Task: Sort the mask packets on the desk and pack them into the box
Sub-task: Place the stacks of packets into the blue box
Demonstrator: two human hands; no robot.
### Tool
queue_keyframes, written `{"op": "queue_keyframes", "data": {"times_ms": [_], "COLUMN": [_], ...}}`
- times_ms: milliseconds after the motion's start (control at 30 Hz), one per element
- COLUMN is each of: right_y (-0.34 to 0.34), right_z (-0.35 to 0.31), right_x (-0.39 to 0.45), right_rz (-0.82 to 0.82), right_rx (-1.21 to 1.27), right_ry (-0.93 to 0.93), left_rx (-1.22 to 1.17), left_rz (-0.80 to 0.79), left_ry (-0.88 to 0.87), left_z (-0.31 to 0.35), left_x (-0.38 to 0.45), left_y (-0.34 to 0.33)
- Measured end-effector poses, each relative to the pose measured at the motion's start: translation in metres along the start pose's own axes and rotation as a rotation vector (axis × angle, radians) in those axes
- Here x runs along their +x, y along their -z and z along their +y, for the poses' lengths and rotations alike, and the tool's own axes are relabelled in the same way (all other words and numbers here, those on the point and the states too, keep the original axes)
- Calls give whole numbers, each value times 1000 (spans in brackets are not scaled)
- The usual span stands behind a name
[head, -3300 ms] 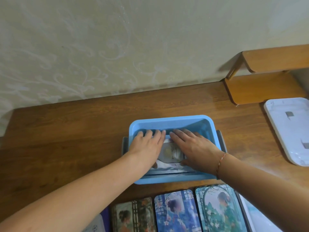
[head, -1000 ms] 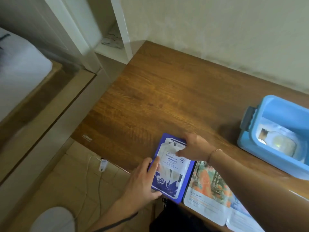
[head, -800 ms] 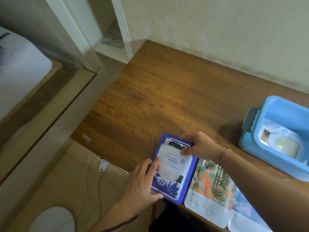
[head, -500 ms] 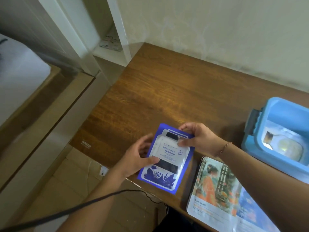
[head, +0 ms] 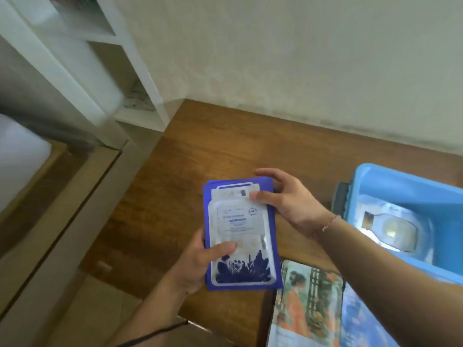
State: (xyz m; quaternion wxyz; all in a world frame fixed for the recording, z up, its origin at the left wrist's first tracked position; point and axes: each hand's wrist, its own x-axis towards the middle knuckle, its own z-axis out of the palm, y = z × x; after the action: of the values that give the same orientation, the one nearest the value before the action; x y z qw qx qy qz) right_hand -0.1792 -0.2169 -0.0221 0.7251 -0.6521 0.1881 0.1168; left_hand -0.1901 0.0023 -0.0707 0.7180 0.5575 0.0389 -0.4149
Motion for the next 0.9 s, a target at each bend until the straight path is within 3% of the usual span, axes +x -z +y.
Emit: {"op": "queue_keyframes", "data": {"times_ms": [67,133,267,433,567,700,767,900], "right_y": [-2,1,31,64,83,155,194,241], "right_z": [1,6,13,22,24,16,14,16], "right_x": [-30,-59,-84,-95,-103,-127,-141,-149], "right_rz": [69,82,200,201,384,540,546,540], "right_rx": [136,74,224,824,765,580,488,245], "right_ry": [14,10,6,117,246,188,137,-54], "left_rx": [-91,-176,-104,8,81,-10,151,1001], "left_rz": [139,290,380,347,280,150,36,-89], "left_ry": [-104,-192,-320,-526,-488,-452,-411,-324], "left_z": [8,14,15,10,5,27,41,47], "left_x": [3,9,20,32,40,68,85,100], "left_y": [-26,-56,-107,-174,-216,-220,-221,-229]}}
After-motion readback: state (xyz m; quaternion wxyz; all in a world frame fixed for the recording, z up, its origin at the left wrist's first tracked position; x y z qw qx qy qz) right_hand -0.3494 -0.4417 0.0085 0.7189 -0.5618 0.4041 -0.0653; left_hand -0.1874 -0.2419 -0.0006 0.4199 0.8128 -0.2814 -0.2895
